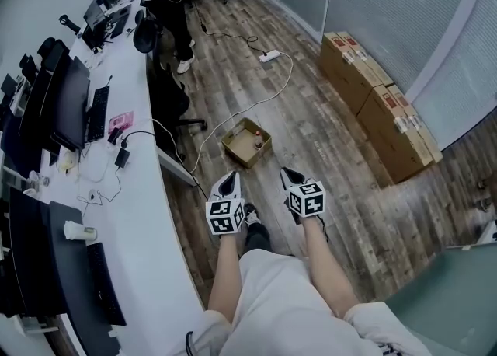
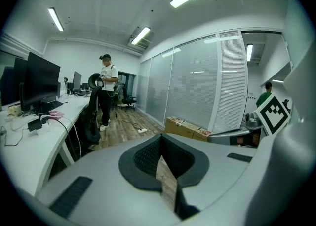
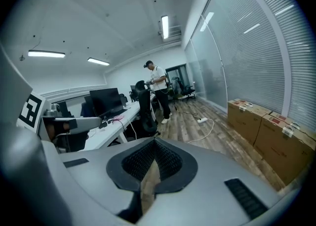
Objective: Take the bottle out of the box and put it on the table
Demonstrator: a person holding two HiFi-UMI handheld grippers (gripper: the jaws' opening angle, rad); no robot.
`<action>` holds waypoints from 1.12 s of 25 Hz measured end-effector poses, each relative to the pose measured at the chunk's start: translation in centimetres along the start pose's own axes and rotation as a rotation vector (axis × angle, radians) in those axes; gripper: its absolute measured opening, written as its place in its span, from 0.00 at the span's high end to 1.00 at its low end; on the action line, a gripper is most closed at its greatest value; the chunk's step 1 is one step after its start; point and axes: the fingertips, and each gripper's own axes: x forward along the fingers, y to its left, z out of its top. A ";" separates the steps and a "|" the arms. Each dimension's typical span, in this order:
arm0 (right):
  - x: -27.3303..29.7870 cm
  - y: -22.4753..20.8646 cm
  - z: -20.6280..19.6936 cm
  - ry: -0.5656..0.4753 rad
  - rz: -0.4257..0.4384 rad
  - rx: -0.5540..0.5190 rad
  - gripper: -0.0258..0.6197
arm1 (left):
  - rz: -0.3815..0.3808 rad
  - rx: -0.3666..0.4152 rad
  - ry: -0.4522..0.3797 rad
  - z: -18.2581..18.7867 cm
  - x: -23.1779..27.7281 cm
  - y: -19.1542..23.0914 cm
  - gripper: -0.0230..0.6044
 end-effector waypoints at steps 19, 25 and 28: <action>18.8 -4.2 11.3 -0.059 0.048 0.088 0.90 | -0.009 -0.074 -0.012 8.4 17.0 14.8 0.94; 23.9 -4.2 12.0 -0.044 0.033 0.116 0.90 | -0.020 -0.088 0.006 8.4 20.2 19.1 0.94; 25.9 -4.1 11.7 -0.029 0.028 0.127 0.90 | -0.020 -0.102 0.017 7.8 21.5 21.1 0.94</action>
